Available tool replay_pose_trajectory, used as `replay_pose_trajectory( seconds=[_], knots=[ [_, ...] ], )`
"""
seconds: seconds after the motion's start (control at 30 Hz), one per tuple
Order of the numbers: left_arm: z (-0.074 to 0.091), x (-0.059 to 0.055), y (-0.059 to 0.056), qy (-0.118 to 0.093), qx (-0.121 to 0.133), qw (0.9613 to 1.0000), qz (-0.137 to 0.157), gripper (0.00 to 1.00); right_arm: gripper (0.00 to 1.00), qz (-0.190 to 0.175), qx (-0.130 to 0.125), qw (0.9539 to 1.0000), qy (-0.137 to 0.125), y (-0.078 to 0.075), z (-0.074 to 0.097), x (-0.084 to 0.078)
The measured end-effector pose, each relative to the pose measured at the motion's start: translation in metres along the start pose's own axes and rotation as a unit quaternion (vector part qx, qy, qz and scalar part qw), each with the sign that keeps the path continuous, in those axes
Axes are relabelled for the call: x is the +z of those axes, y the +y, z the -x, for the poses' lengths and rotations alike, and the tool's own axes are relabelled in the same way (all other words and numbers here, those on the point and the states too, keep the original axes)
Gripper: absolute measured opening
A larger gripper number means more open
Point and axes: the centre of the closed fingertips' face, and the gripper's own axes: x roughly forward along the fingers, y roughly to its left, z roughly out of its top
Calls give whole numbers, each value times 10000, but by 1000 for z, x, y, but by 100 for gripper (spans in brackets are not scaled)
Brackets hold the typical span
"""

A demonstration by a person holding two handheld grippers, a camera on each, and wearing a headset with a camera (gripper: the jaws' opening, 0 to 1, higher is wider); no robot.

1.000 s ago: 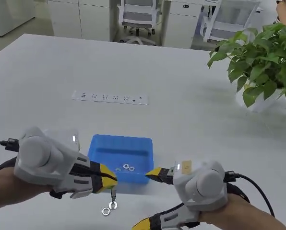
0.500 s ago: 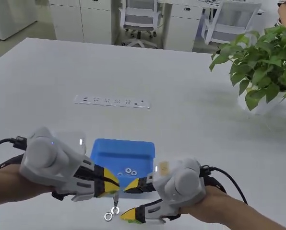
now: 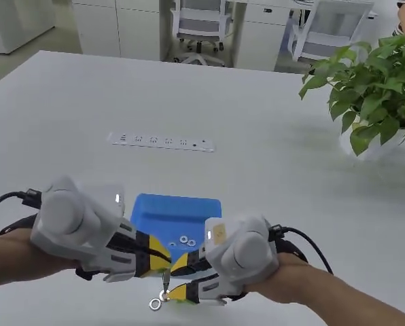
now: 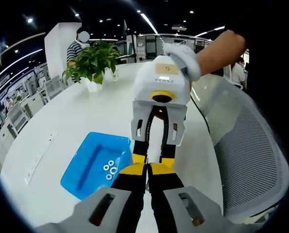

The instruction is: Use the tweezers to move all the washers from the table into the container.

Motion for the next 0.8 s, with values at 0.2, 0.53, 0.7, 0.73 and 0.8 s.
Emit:
replay_pose_trajectory(
  seconds=[0.2,0.53,0.7,0.73,0.8],
  knots=[
    [-1,1,0,-5,-31,10000,-9,5,14,76,-21,10000,52,-4,-2,-1],
    [0,0,0,31,-57,10000,-42,5,12,151,7,9999,54,-7,-6,-1],
    [1,-1,1,52,-61,10000,-42,5,12,195,84,9998,53,-7,-9,1],
    [1,-1,1,49,-62,10000,-30,5,12,205,94,9997,51,-7,-9,1],
    [1,-1,1,52,-61,10000,-23,5,11,236,128,9996,54,-6,-10,0]
  ],
)
